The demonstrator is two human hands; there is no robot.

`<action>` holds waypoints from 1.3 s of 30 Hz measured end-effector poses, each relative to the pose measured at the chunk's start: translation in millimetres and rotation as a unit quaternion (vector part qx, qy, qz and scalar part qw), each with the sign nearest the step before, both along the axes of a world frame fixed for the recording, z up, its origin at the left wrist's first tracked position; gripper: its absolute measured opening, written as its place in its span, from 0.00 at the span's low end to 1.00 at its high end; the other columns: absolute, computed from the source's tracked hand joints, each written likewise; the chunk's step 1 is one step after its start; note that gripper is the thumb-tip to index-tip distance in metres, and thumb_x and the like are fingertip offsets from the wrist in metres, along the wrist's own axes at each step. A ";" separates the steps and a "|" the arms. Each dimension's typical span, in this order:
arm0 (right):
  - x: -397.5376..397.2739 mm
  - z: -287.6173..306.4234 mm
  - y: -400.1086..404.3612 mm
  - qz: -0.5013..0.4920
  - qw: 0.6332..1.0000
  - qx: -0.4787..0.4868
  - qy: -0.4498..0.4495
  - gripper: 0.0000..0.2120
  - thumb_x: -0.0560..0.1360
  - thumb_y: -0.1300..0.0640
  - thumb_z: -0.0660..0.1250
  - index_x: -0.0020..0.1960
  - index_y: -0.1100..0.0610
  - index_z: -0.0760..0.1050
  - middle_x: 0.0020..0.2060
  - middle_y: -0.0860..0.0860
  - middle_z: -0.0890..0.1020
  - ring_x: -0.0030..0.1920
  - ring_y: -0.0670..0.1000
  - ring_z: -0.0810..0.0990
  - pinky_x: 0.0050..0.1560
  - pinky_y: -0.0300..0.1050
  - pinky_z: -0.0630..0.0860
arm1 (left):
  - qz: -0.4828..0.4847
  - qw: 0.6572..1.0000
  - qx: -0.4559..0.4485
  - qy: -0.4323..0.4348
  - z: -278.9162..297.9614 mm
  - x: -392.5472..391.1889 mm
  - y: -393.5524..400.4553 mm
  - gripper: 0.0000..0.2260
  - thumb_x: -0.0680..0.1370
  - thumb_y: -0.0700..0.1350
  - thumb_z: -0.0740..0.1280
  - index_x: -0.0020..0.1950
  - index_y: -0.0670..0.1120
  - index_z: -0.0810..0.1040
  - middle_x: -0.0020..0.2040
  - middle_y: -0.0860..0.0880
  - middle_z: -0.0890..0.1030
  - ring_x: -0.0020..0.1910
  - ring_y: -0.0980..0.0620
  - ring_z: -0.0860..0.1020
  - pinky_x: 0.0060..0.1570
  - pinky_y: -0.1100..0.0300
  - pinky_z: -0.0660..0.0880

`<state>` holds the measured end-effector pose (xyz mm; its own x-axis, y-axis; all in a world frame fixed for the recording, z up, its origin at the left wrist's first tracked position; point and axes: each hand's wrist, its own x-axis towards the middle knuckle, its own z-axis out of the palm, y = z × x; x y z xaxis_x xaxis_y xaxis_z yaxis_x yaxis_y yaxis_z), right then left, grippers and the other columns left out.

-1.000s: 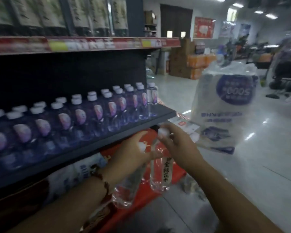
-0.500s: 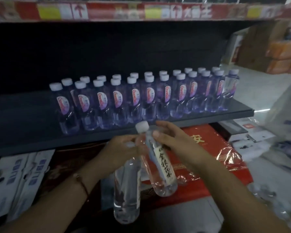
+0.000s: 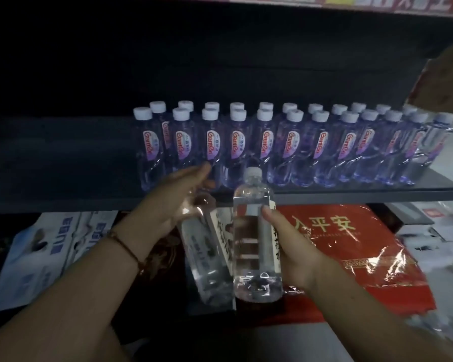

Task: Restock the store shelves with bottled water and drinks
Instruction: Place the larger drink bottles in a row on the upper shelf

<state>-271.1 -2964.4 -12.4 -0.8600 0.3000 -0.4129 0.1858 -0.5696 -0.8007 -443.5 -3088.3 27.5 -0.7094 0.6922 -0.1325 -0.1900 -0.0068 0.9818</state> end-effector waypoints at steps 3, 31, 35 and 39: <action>-4.1 -14.0 -8.4 0.021 0.993 -0.111 0.017 0.25 0.69 0.37 0.73 0.53 0.58 0.83 0.46 0.54 0.83 0.45 0.54 0.83 0.50 0.49 0.80 | 0.025 0.998 -0.006 -0.058 -2.3 -10.8 -9.3 0.23 0.65 0.60 0.71 0.53 0.47 0.81 0.41 0.48 0.84 0.38 0.50 0.84 0.36 0.55 0.83; 34.4 -7.2 -27.8 0.007 0.999 0.025 -0.028 0.25 0.70 0.48 0.74 0.63 0.61 0.80 0.56 0.61 0.84 0.58 0.61 0.83 0.58 0.59 0.80 | -0.035 0.980 -0.172 0.089 -54.5 74.7 -55.7 0.38 0.61 0.54 0.82 0.68 0.57 0.70 0.52 0.50 0.86 0.49 0.50 0.86 0.52 0.45 0.81; 39.4 12.4 -18.5 -0.039 0.996 0.085 -0.009 0.25 0.70 0.50 0.76 0.63 0.61 0.79 0.56 0.61 0.85 0.58 0.62 0.83 0.59 0.61 0.79 | -0.018 0.978 -0.138 0.156 -24.1 76.2 -57.2 0.28 0.68 0.49 0.79 0.63 0.56 0.70 0.52 0.51 0.85 0.45 0.55 0.85 0.44 0.54 0.81; 47.3 48.8 -12.5 -0.031 0.993 0.111 0.033 0.13 0.75 0.58 0.72 0.57 0.61 0.80 0.48 0.59 0.85 0.46 0.57 0.85 0.48 0.51 0.84 | 0.006 0.975 -0.069 0.210 23.9 76.3 -47.2 0.23 0.72 0.47 0.77 0.62 0.55 0.69 0.52 0.51 0.84 0.43 0.58 0.85 0.39 0.62 0.78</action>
